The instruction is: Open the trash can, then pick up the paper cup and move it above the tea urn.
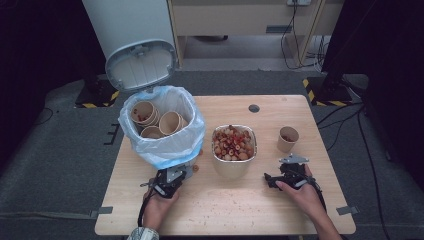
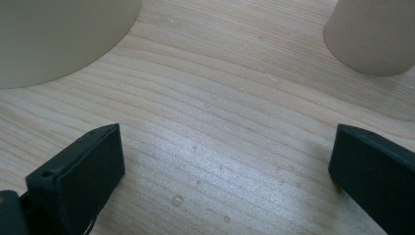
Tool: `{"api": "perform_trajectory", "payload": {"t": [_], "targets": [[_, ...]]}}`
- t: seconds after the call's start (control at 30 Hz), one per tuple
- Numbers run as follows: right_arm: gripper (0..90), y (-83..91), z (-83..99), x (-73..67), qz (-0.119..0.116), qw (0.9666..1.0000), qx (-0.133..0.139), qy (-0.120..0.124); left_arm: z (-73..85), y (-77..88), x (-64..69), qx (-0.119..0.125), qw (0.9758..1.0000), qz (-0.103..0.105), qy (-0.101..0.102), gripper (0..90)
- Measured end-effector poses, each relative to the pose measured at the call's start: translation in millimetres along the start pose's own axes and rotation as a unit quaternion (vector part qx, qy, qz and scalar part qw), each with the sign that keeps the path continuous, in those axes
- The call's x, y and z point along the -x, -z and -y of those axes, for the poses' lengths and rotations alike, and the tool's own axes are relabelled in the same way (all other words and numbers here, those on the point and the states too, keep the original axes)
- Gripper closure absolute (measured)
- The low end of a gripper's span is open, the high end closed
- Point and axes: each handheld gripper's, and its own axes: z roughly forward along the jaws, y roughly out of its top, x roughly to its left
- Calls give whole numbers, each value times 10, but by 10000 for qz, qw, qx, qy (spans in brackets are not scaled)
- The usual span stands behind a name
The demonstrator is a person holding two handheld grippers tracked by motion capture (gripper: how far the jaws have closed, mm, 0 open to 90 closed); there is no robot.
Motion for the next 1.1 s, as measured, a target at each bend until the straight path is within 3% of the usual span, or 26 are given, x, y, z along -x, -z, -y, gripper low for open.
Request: {"api": "perform_trajectory", "payload": {"t": [0.37, 0.47, 0.53, 0.7, 0.93, 1.1], "targets": [[8, 9, 4, 17, -70, 9999, -22, 72, 1, 2, -12, -8, 10000, 35, 60, 897], [49, 31, -11, 43, -162, 9998, -104, 102, 0, 3, -14, -11, 10000, 41, 62, 897], [62, 87, -25, 81, -180, 9998, -17, 23, -3, 1, -11, -17, 10000, 34, 58, 897], [77, 163, -17, 177, 185, 9996, 167, -90, -7, 2, -15, -40, 10000, 40, 57, 897], [105, 206, -5, 208, 379, 9990, 215, -116, -10, 3, -17, -53, 10000, 49, 60, 897], [114, 313, -32, 318, 525, 9977, 343, -265, -9, 0, -9, -28, 10000, 33, 51, 898]]}}
